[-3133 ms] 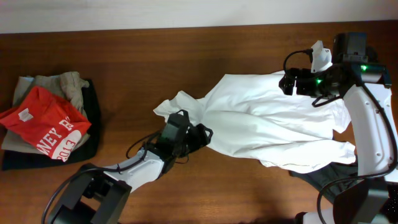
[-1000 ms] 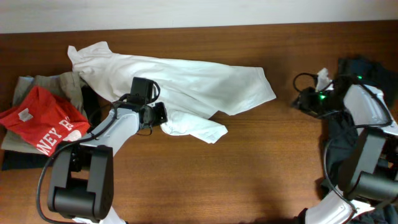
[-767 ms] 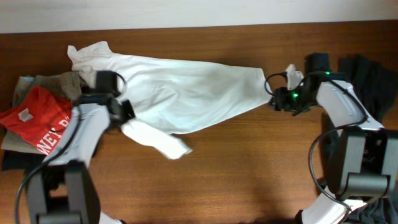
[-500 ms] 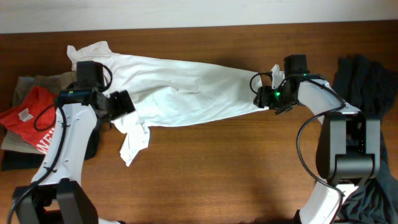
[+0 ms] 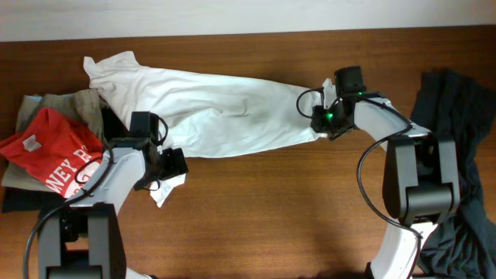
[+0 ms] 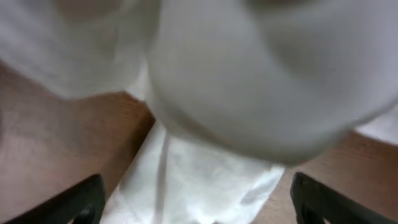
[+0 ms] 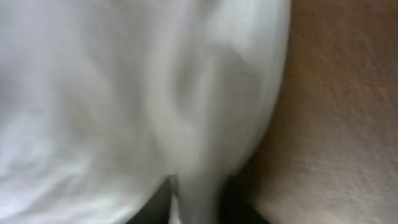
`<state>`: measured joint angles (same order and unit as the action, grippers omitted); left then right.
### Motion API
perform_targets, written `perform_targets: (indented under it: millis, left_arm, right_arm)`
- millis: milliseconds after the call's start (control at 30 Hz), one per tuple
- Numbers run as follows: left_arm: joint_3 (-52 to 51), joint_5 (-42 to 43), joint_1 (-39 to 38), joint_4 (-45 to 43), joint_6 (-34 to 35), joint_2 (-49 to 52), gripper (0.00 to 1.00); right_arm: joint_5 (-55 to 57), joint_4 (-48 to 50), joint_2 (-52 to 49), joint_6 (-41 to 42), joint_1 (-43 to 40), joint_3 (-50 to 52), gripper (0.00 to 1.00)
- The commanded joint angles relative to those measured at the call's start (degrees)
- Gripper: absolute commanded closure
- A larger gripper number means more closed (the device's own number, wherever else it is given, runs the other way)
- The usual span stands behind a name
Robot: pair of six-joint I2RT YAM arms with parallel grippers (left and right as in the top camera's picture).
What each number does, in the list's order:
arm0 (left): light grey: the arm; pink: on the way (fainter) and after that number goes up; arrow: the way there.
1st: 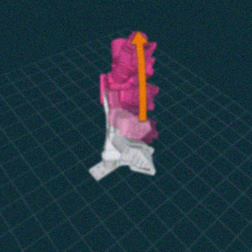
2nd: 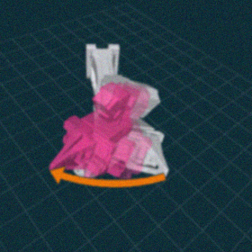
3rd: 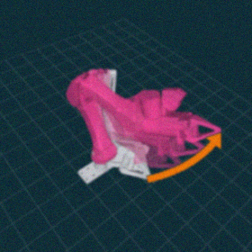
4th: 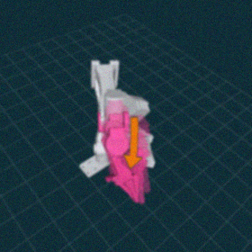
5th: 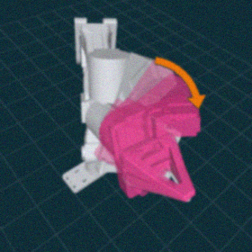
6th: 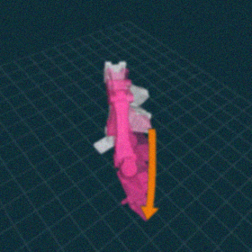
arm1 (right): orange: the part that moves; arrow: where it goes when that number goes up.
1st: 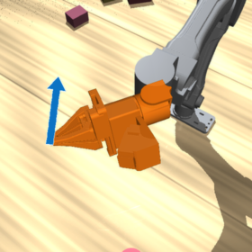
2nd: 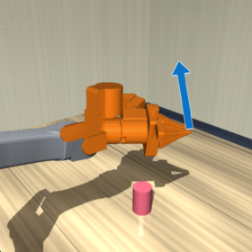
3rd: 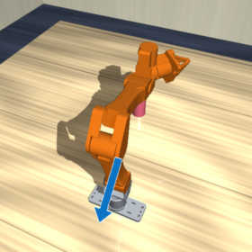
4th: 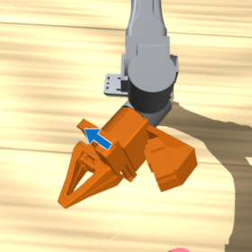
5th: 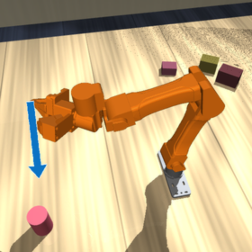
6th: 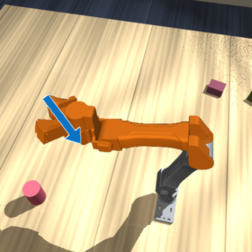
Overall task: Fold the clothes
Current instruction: 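Stretch the white t-shirt between both grippers across the table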
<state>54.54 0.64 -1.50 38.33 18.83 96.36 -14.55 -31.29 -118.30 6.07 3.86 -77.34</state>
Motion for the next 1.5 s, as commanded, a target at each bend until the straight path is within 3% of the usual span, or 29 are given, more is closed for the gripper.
perform_targets:
  millis: [0, 100, 200, 233, 267, 333, 600, 800, 900, 1000, 1167, 1300, 1367, 1467]
  left_arm:
    - [-0.55, 0.02, 0.0, -2.97, -0.5, 0.44, 0.11]
    - [-0.57, 0.26, 0.0, -6.25, -0.5, 0.44, 0.2]
    - [-0.57, 3.41, -0.02, -6.88, -0.5, 0.46, 0.21]
    - [-0.57, 4.68, -0.02, -6.8, -0.52, 0.46, 0.21]
    - [-0.74, 5.73, -0.17, -6.58, -0.52, 0.46, 0.21]
    - [-1.27, 8.26, -1.11, -5.9, -0.52, 0.46, 0.21]
    - [-1.31, 8.61, -5.64, -6.01, -2.45, 0.46, 0.2]
    - [-1.31, 8.61, -5.64, -6.45, -2.45, 0.46, 0.19]
    - [-1.31, 8.61, -5.64, -6.58, -2.43, 0.46, 0.19]
    - [-1.31, 8.68, -5.64, -6.58, -2.43, 0.46, 0.19]
    - [-1.31, 12.28, -5.68, -6.58, -2.71, 0.46, 0.2]
    - [-1.31, 8.74, -7.28, -6.19, -4.81, 0.46, 0.2]
    - [-1.31, 5.51, -7.87, -4.98, -4.76, 0.46, 0.28]
    - [-1.31, 5.51, -7.89, -2.91, -4.55, 0.46, 0.3]
  right_arm:
    - [7.78, -3.1, -2.93, 0.44, -0.59, 1.03, 0.94]
    - [7.76, -4.33, -2.93, 0.46, -3.96, 0.7, 0.96]
    - [7.65, -6.36, -2.91, 0.48, -9.16, -0.94, 0.96]
    - [6.58, -6.95, -2.91, 0.42, -11.13, -1.44, 0.92]
    - [5.99, -7.41, -2.91, 0.42, -11.82, -1.44, 0.68]
    - [6.21, -9.53, -2.91, 0.2, -11.91, -1.44, 0.55]
    - [1.6, -19.71, 1.29, 5.01, -15.04, -1.03, 0.42]
    - [-2.58, -10.36, -0.37, 7.96, -12.76, 1.29, 0.37]
    - [-4.31, -8.79, -0.37, 7.96, -11.63, 1.29, 0.47]
    - [-4.02, -8.74, -0.37, 7.96, -11.76, 1.29, 0.96]
    - [3.32, -10.29, -0.37, 7.91, -11.87, 1.29, 0.96]
    - [3.43, -10.69, -0.37, 7.93, -11.85, 1.29, 0.96]
    - [3.45, -10.67, -0.37, 7.91, -11.85, 1.29, 0.96]
    - [3.69, -10.34, -0.37, 7.89, -11.85, 1.29, 0.96]
